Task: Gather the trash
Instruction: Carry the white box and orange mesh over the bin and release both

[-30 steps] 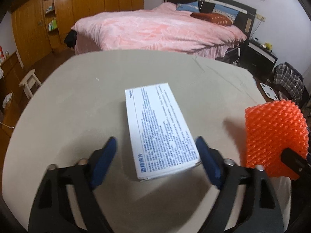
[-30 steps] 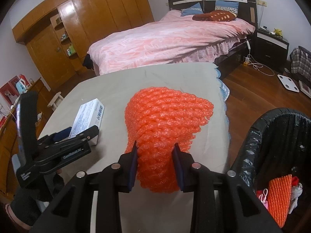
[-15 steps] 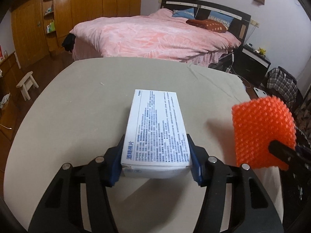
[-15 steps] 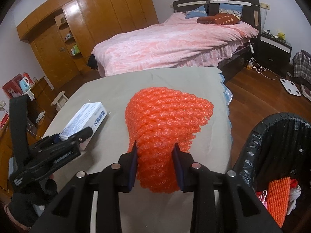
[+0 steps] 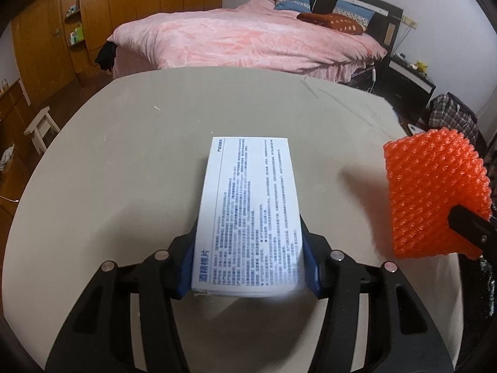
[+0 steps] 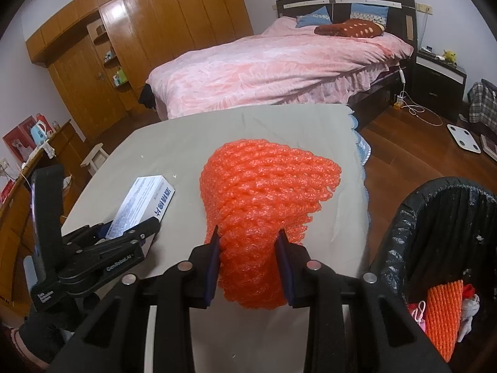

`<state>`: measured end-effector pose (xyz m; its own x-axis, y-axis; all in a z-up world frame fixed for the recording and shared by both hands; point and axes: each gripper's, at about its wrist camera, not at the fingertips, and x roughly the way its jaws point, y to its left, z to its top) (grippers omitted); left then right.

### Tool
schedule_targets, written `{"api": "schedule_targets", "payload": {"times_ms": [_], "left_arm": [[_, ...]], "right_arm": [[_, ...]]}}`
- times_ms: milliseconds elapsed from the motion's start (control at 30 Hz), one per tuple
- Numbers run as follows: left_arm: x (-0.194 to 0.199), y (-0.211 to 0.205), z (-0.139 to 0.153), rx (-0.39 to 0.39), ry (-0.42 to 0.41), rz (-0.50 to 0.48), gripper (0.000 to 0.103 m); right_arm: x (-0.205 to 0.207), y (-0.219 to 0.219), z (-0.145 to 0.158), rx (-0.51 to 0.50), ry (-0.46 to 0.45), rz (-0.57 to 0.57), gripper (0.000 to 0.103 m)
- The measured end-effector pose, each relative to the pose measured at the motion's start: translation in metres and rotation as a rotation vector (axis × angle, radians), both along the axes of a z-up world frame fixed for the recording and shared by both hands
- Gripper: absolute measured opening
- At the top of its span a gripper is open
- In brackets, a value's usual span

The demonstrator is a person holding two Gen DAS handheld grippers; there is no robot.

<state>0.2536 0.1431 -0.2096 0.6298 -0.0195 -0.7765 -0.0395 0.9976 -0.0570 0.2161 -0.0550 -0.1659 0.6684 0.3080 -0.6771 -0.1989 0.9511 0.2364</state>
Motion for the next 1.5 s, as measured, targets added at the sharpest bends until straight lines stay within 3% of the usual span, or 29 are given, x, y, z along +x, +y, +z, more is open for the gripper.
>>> {"api": "schedule_targets", "payload": {"times_ms": [267,733,1133,1500], "left_arm": [[-0.019,-0.007,0.039,0.008,-0.083,-0.013,0.053],[-0.066,-0.046,0.108,0.003,-0.182,-0.083,0.053],[-0.113,-0.11,0.155,-0.019,-0.263,-0.216,0.053],[-0.146,-0.173,0.175,-0.036,-0.318,-0.329,0.053]], "right_arm": [[-0.012,-0.002,0.015,0.009,-0.03,0.008,0.033],[-0.064,-0.039,0.075,0.022,-0.132,-0.01,0.033],[-0.123,-0.09,0.115,0.004,-0.205,-0.071,0.033],[-0.161,-0.139,0.134,-0.016,-0.253,-0.164,0.033]]}}
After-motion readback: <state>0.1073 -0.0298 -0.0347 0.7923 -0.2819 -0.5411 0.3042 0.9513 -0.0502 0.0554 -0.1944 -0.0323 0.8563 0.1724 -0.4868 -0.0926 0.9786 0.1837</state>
